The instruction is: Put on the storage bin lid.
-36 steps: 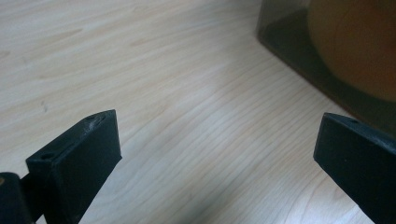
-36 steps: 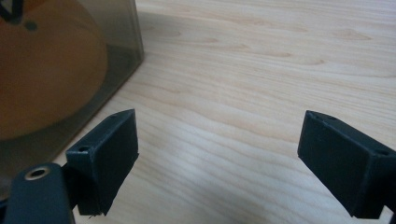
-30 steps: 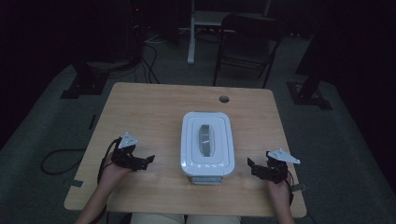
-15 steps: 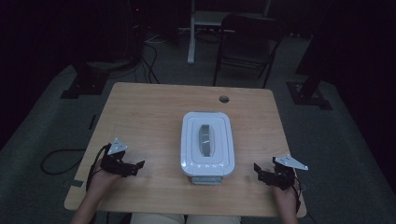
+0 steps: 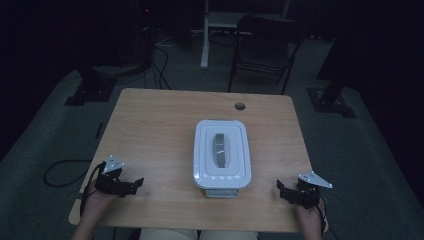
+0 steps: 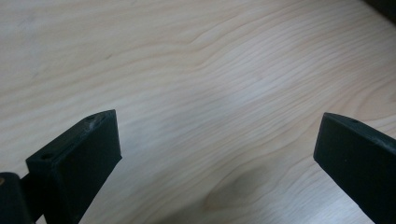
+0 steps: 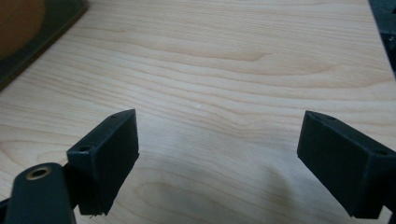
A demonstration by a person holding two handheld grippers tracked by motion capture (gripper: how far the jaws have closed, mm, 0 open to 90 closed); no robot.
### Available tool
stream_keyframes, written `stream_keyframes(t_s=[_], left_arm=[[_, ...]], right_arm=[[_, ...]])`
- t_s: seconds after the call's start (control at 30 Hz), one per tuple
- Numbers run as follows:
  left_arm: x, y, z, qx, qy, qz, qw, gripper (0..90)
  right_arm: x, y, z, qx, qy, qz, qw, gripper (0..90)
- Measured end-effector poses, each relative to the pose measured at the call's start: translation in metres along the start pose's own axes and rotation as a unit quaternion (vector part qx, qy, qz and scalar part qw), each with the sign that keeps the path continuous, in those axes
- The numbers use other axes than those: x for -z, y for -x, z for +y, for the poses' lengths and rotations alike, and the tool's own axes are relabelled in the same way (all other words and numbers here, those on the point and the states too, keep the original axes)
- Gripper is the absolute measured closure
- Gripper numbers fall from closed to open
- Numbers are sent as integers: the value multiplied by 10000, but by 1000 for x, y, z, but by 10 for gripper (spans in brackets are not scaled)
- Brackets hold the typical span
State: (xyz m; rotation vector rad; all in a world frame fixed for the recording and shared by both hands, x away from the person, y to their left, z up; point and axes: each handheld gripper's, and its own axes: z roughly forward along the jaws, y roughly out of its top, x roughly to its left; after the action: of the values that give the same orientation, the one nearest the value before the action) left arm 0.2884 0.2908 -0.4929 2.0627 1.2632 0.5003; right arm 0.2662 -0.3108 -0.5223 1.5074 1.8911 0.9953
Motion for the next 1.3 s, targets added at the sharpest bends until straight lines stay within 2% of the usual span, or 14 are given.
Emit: stream_keyframes(t_s=[0.17,0.27,0.33,0.4,0.5,0.63,0.7,0.8,0.83,1.0,1.3], left_arm=[[1,-4,-7,180,-49,291,9994,13],[0,-6,-9,228,-88,381,9990,13],[-2,-7,-12,290,-159,625,9975,13],[-4,-11,-15,504,-139,777,9956,13],[-6,-17,-18,674,-172,849,9940,13],[-9,-22,-22,763,-242,868,9930,13],[-10,-23,-23,799,-240,901,9924,13],[-12,-23,-25,764,-316,941,9921,13],[-13,-24,-26,786,-302,943,9920,12],[-13,-26,-30,847,-136,1008,9912,12],[-17,-30,-27,896,-123,1046,9904,13]], right_arm=[[-3,1,0,-63,-90,-271,9996,123],[-4,2,0,-74,-140,-326,9993,123],[-6,3,1,-91,-213,-432,9988,123],[-6,4,1,-150,-221,-486,9985,123],[-7,5,1,-182,-267,-461,9984,123],[-10,3,2,-113,-429,-592,9973,123],[-12,3,3,-84,-518,-547,9971,123],[-13,3,3,-114,-585,-513,9969,128],[-13,4,3,-180,-606,-475,9969,127],[-14,4,3,-187,-610,-471,9969,128],[-17,5,6,-228,-611,-521,9965,128]])
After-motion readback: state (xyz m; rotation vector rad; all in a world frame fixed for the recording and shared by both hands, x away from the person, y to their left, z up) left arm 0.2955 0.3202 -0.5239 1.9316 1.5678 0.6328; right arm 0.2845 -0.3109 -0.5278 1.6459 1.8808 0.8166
